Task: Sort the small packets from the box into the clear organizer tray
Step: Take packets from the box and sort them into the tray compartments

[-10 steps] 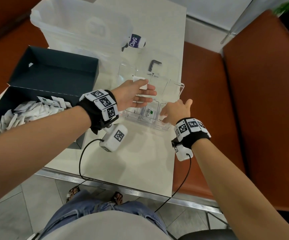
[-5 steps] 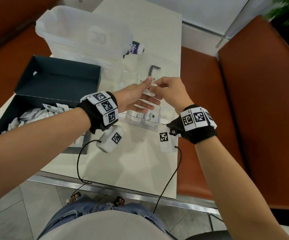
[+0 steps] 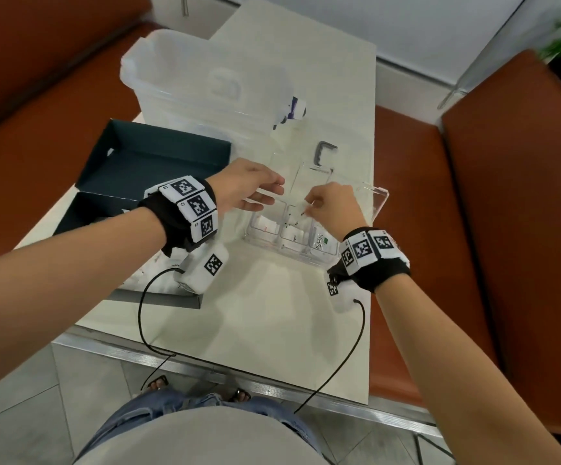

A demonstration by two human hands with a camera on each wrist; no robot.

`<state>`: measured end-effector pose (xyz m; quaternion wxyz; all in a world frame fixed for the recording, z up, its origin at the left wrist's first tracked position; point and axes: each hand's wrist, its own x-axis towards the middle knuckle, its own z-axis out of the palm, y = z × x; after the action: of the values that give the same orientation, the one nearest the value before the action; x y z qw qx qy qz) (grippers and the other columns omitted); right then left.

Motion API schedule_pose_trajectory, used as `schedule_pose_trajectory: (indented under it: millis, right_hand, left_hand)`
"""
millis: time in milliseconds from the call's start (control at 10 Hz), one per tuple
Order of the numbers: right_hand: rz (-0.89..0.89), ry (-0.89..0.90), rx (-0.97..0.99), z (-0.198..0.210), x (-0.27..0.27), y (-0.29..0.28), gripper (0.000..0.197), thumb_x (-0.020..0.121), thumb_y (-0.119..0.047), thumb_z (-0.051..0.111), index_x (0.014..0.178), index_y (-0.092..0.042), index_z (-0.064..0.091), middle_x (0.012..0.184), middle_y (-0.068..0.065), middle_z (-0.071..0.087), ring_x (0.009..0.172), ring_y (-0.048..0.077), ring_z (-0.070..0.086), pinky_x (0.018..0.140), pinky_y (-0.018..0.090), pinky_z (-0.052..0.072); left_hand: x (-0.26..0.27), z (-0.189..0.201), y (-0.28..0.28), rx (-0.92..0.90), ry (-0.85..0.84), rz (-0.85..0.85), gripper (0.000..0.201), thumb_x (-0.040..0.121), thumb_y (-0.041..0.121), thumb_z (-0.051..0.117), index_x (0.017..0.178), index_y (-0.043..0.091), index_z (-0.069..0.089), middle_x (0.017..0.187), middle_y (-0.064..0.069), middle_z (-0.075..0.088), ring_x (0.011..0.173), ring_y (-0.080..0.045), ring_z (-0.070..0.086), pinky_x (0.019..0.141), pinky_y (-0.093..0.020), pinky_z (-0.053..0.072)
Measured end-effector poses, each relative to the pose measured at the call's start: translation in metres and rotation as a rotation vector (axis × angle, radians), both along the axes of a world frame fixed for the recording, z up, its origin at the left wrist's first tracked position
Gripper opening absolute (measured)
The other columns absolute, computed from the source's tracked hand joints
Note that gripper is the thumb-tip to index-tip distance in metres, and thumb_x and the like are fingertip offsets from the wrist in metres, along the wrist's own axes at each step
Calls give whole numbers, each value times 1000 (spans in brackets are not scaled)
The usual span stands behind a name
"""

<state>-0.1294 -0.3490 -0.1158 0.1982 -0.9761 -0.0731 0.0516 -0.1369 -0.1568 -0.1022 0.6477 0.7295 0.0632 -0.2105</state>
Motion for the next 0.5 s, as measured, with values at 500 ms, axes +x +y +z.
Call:
schedule_pose_trajectory:
  millis: [500]
  right_hand:
    - [46,-109,-370,-41,3,14,15,93,-7,54,105,-10,61,106,8,60,97,30,56,87,38,34]
  left_hand:
    - [-9,-3,15,-15,31,-10,24,101,19,51,117,10,66,111,-5,72,88,-16,67,76,-26,55]
